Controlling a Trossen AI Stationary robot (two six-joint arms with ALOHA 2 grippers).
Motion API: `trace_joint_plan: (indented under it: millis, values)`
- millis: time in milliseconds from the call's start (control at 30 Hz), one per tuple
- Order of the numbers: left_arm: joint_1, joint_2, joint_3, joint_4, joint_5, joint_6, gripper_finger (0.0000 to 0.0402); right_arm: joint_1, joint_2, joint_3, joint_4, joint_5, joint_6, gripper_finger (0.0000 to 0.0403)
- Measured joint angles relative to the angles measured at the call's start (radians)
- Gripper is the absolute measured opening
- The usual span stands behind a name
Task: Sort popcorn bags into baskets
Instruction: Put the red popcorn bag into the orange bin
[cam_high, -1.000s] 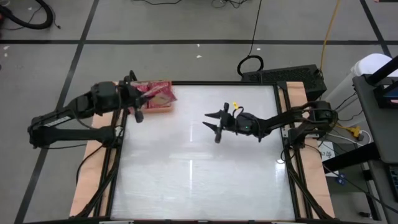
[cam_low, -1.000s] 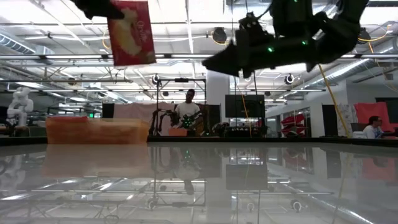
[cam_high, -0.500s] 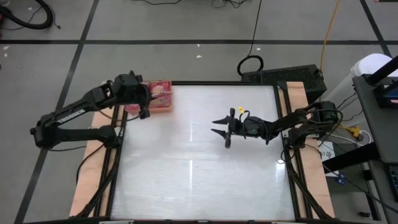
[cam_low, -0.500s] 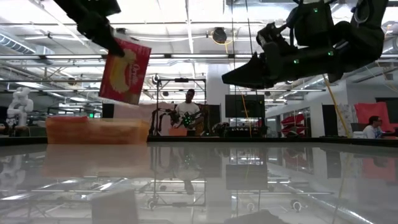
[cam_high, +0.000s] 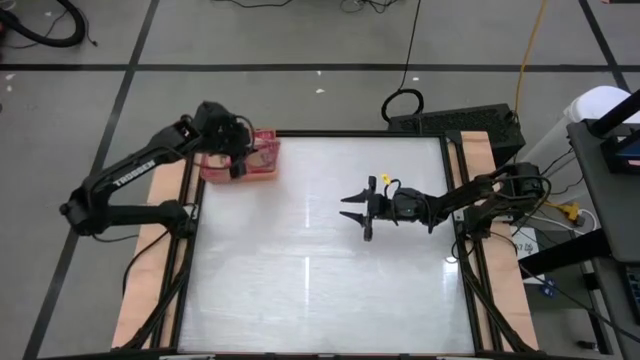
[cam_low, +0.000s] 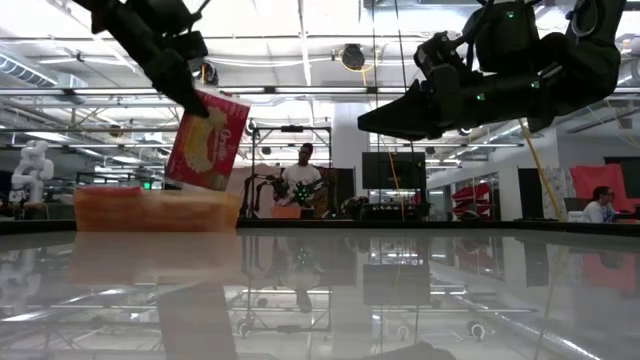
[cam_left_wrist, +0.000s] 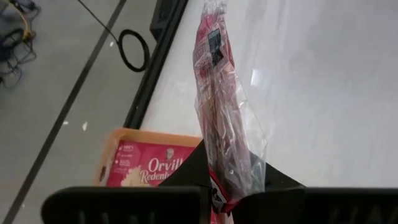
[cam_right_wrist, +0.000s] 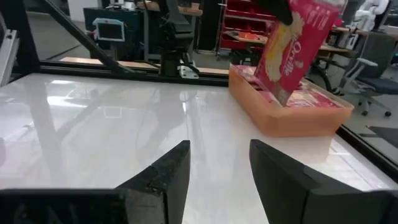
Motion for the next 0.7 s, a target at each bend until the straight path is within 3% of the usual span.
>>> trace_joint_plan:
  millis: [367, 700]
  values:
    - [0.123, 0.052, 0.0, 0.014, 0.123, 0.014, 0.0026, 0.0, 0.0, 0.0, 0.005, -0.051, -0.003, 0.0157]
    - [0.186, 0.13, 0.0, 0.026, 0.144, 0.012, 0.0026, 0.0, 0.0, 0.0, 0.005, -0.051, -0.046, 0.0157]
